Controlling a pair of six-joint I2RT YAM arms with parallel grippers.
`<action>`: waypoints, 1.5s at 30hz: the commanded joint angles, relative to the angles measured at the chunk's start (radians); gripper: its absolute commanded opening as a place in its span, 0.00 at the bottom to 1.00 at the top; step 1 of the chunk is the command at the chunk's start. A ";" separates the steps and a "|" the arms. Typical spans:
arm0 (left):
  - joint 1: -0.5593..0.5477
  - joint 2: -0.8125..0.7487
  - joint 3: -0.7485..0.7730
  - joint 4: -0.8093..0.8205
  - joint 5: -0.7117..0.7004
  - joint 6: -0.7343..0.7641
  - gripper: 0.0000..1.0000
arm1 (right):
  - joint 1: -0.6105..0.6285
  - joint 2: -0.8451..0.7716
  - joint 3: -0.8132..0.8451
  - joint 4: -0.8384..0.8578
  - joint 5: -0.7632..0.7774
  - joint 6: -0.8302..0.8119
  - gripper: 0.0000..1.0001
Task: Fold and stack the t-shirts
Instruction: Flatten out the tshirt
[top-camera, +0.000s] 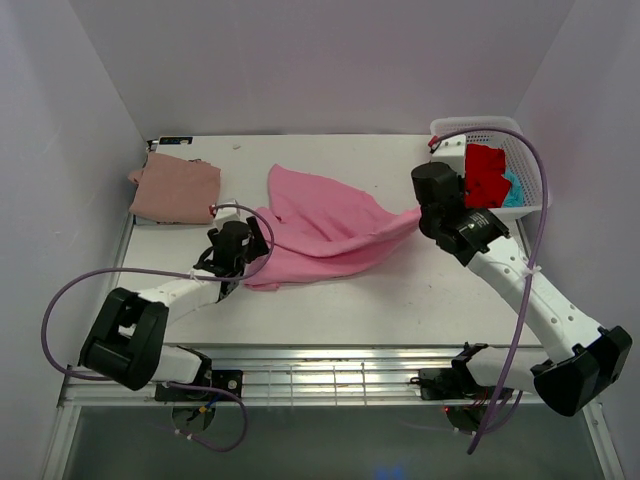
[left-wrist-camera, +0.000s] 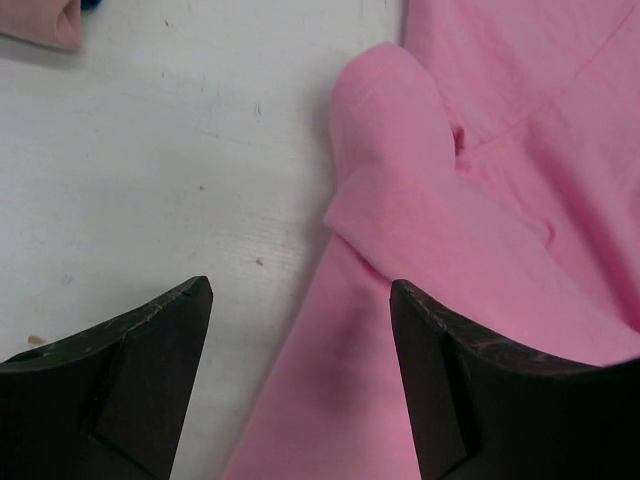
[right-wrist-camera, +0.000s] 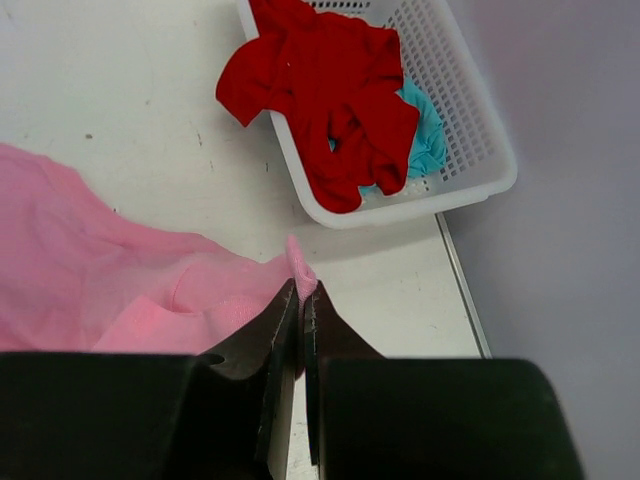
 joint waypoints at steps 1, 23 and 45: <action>0.016 0.028 0.031 0.227 -0.065 0.050 0.82 | -0.007 -0.001 -0.044 -0.002 -0.010 0.034 0.08; 0.066 0.364 0.181 0.406 0.122 0.032 0.25 | -0.012 0.036 -0.136 -0.007 -0.043 0.065 0.08; 0.066 -0.036 0.685 -0.085 -0.025 0.227 0.10 | -0.087 0.112 -0.023 0.018 -0.081 0.011 0.08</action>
